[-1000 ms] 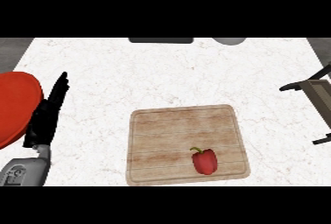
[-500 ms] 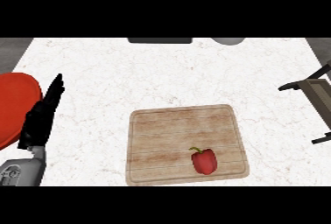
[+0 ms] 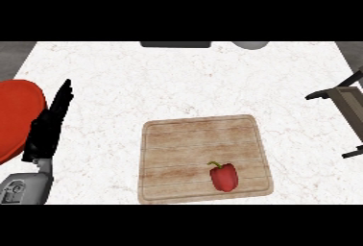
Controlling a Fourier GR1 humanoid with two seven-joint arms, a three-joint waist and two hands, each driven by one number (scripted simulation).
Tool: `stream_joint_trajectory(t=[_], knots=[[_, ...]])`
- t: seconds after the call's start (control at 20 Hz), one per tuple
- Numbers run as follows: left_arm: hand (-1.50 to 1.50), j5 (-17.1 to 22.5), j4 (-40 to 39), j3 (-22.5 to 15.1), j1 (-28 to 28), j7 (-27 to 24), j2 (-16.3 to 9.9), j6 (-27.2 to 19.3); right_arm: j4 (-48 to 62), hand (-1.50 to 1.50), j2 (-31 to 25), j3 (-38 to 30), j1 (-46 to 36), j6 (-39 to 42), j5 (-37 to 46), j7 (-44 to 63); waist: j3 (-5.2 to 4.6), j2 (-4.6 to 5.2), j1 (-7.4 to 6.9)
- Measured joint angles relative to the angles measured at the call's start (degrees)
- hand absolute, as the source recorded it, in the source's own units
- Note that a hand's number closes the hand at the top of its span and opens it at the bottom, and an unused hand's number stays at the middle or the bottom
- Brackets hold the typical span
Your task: Pick the can from the cutting board and place it in the tiered basket
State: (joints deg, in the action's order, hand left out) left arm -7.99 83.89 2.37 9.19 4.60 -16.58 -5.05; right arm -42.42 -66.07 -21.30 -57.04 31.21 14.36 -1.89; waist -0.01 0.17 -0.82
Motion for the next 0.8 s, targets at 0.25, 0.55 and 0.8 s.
stream_joint_trajectory(t=[0.25, 0.55, 0.8], knots=[[0.0, -0.4, 0.1, 0.0, -0.2, -0.4, 0.3, 0.0, 7.0, -1.5, -6.1, -3.4, -0.6, 3.4, -1.2, 1.6, 0.02, 0.04, 0.15], [0.0, -1.1, 0.4, -0.2, -0.3, -0.5, 0.9, -0.5, 16.9, -1.5, -14.2, -6.5, 0.7, 10.4, -2.3, -0.4, 0.11, 0.22, 0.02], [0.0, -1.0, 0.4, 0.2, -0.9, -0.8, 1.2, -0.7, 23.8, -1.5, -19.2, -9.3, 5.1, 14.6, -3.0, -7.7, 0.27, 0.27, 0.41]])
